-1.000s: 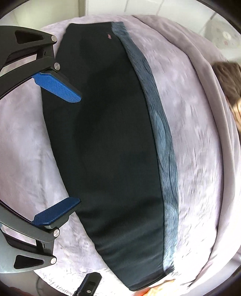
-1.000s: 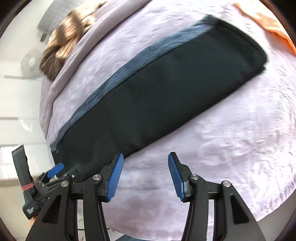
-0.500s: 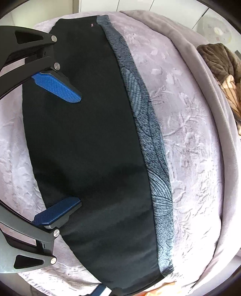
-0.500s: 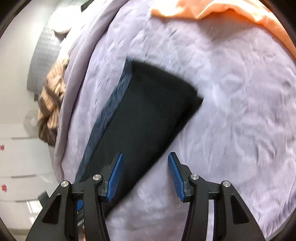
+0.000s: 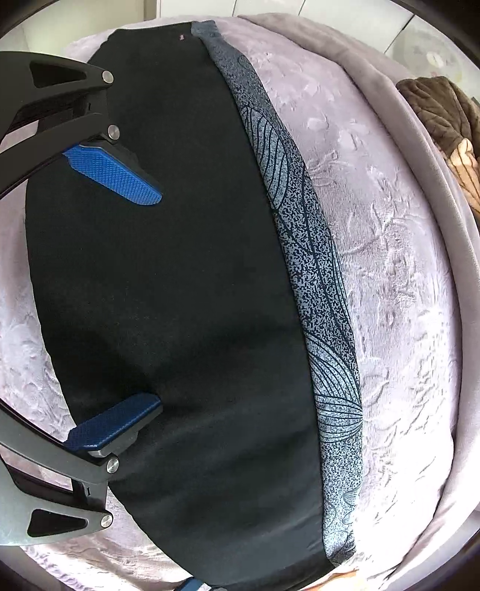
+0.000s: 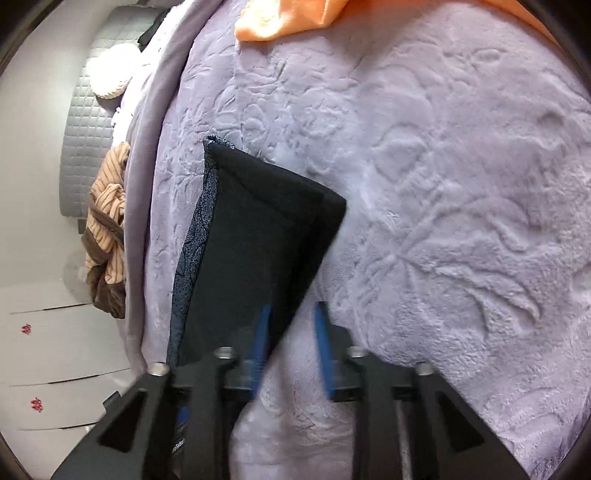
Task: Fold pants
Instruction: 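Grasp the black trouser leg end with the right gripper and lift it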
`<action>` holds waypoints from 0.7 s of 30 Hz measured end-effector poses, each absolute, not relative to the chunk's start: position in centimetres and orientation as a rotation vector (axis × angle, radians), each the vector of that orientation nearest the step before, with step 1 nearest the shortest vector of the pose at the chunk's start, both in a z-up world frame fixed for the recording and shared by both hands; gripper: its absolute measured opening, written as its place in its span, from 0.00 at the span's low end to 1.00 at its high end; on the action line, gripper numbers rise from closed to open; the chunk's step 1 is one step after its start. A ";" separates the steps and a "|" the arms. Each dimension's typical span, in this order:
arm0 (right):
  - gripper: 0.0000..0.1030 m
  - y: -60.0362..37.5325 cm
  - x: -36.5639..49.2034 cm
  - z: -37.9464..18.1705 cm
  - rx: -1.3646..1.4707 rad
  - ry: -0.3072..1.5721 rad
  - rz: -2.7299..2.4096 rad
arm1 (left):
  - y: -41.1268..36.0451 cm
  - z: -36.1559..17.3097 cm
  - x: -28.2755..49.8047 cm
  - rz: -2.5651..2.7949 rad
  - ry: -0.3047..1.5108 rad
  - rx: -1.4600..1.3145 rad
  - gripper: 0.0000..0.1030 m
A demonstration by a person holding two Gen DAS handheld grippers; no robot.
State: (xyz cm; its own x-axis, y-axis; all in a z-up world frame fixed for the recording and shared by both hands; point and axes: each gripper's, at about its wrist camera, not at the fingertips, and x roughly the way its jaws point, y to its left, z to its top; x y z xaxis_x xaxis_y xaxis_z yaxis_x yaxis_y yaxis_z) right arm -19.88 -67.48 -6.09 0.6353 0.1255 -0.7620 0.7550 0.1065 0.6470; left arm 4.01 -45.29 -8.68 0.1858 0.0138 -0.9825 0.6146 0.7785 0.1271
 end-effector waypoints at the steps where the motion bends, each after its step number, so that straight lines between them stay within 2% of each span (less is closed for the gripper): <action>1: 0.34 -67.5 -19.9 -6.1 1.416 0.792 -0.539 | -45.4 -8.7 4.0 -0.458 1.332 0.576 1.00; 14: 0.38 -69.0 -18.7 -8.2 1.431 0.683 -0.468 | -45.2 -8.1 4.0 -0.464 1.336 0.576 1.00; 16: 0.41 -69.2 -17.6 -8.3 1.420 0.678 -0.451 | -45.0 -8.1 3.7 -0.465 1.330 0.581 1.00; 18: 0.50 -69.5 -16.5 -8.2 1.403 0.674 -0.425 | -45.4 -8.1 3.2 -0.465 1.328 0.585 1.00; 20: 0.50 -69.8 -15.6 -8.1 1.393 0.680 -0.401 | -45.6 -8.0 2.8 -0.466 1.327 0.586 1.00; 21: 0.47 -69.9 -15.4 -8.0 1.393 0.692 -0.400 | -45.8 -7.9 2.7 -0.469 1.326 0.587 1.00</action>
State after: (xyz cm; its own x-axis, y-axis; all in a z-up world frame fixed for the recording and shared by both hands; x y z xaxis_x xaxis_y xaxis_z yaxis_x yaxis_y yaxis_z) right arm -15.37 -69.89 -8.04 0.7436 0.1379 -0.6542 0.6358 0.1567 0.7558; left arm 2.71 -45.77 -7.91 0.1884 0.0124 -0.9820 0.6268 0.7682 0.1300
